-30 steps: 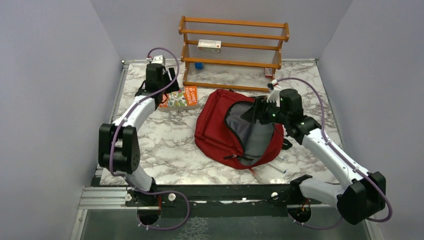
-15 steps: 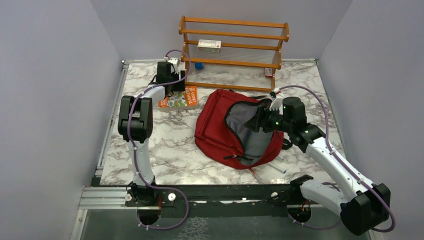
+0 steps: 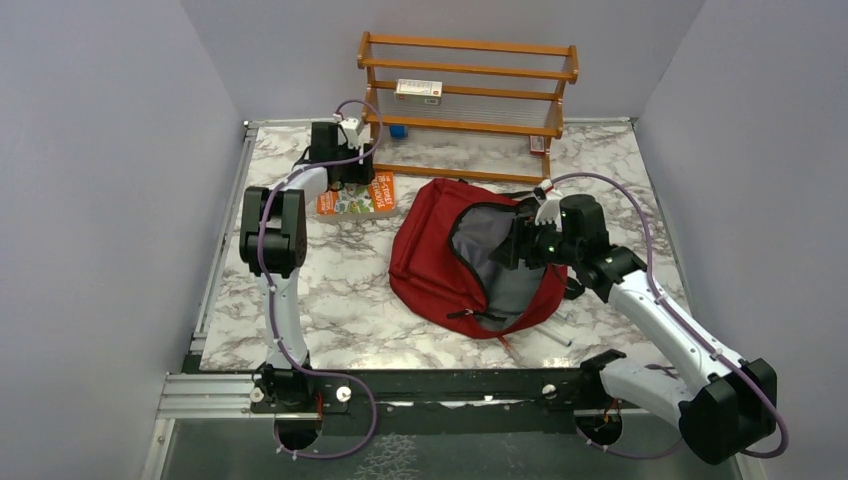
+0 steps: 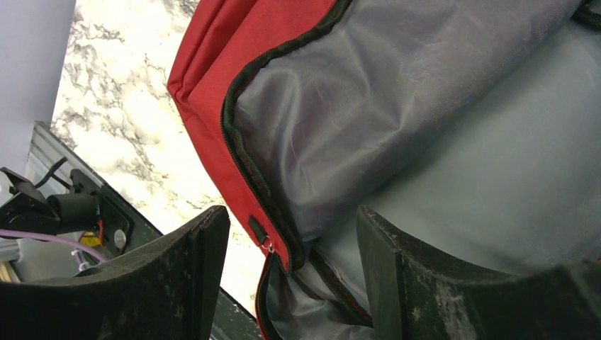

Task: Pack the student bag
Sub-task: Pick up the book from the center of the board.

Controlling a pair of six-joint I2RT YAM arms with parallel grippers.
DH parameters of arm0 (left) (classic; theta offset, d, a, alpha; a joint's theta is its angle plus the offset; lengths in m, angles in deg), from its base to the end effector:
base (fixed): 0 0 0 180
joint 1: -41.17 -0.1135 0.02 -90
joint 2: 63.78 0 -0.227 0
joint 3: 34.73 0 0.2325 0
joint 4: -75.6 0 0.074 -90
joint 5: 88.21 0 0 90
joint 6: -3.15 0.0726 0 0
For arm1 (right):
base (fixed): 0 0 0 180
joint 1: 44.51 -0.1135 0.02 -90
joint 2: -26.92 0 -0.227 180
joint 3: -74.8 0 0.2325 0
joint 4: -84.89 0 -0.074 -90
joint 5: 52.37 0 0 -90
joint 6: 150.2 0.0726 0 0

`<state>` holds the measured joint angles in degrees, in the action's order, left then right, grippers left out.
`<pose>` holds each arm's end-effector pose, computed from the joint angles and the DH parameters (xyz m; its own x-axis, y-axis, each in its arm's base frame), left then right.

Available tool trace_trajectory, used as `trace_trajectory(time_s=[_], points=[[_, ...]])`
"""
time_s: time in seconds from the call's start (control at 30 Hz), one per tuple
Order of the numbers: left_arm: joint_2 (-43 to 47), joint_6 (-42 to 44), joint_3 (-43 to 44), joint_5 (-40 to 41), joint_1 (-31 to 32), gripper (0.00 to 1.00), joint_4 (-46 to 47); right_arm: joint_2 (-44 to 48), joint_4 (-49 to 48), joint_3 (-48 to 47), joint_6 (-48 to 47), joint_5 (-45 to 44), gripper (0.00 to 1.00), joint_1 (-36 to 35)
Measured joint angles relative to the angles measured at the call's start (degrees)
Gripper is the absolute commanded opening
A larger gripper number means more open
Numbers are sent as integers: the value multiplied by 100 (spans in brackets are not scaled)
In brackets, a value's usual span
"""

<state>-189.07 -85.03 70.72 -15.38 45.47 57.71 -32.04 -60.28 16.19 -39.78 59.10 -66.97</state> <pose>0.4803 -0.0576 0.1321 -0.6002 0.0756 -0.7962 0.3237 0.9333 -0.1554 0.2219 0.1205 0.2250 -0.7195 0.0539 -0.6924 -0.4065 0.7757 0.4828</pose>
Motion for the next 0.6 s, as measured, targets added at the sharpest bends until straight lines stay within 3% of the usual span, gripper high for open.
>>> trace_trajectory(time_s=[0.37, 0.6], points=[[568, 90, -850, -153, 4, 73, -186, -120, -39, 0, -131, 79, 70, 0], [1403, -269, -1832, 17, 4, 72, -553, -155, -114, 0, -192, 195, 71, 0]])
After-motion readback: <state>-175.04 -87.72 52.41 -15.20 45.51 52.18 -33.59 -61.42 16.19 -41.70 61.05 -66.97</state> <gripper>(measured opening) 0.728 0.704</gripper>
